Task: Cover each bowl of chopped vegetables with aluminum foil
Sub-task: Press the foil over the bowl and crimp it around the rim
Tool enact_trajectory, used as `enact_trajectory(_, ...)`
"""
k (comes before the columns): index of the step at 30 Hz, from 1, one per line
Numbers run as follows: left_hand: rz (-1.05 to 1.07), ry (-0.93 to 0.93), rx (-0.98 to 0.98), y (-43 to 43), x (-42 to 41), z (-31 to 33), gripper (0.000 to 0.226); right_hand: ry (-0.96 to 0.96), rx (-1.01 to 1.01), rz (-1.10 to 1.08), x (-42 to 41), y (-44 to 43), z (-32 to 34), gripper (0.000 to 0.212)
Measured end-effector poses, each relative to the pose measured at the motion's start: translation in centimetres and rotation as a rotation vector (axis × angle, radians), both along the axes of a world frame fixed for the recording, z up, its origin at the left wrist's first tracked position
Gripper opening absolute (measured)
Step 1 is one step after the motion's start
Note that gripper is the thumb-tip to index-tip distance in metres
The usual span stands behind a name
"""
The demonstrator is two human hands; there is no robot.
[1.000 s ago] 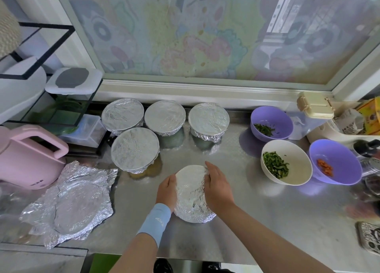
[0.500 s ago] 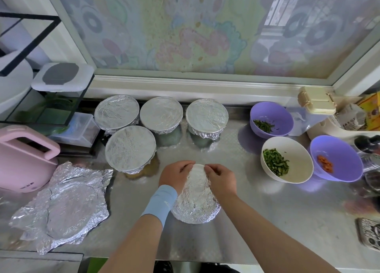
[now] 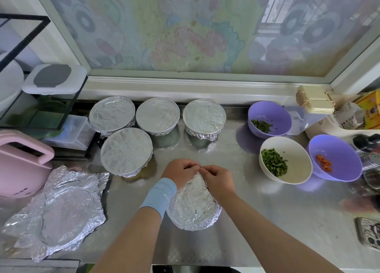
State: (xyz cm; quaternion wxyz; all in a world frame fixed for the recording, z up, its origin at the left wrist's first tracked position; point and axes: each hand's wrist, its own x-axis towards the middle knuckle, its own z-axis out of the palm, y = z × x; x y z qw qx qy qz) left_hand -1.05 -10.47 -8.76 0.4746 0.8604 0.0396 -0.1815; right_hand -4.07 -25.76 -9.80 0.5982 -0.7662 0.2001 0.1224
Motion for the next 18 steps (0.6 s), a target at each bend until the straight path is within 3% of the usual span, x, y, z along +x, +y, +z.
enact_trajectory(8,0.091,0.032,0.012,0.0,-0.7,-0.5,0.013,0.02,0.037,0.036,0.4,-0.2,-0.2,0.005)
enact_trajectory(12,0.215,0.008,0.038,-0.4,-1.9,-0.8,0.02,0.013,-0.055,0.11,0.8,-0.3,0.0,0.004)
enact_trajectory(15,0.352,0.0,0.028,-0.7,-3.1,-1.1,0.02,-0.01,-0.235,0.138,0.9,-0.7,0.4,0.007)
enact_trajectory(18,0.383,-0.001,0.038,-0.8,-3.4,-1.2,0.02,0.009,-0.17,0.104,0.5,-0.9,0.2,0.007)
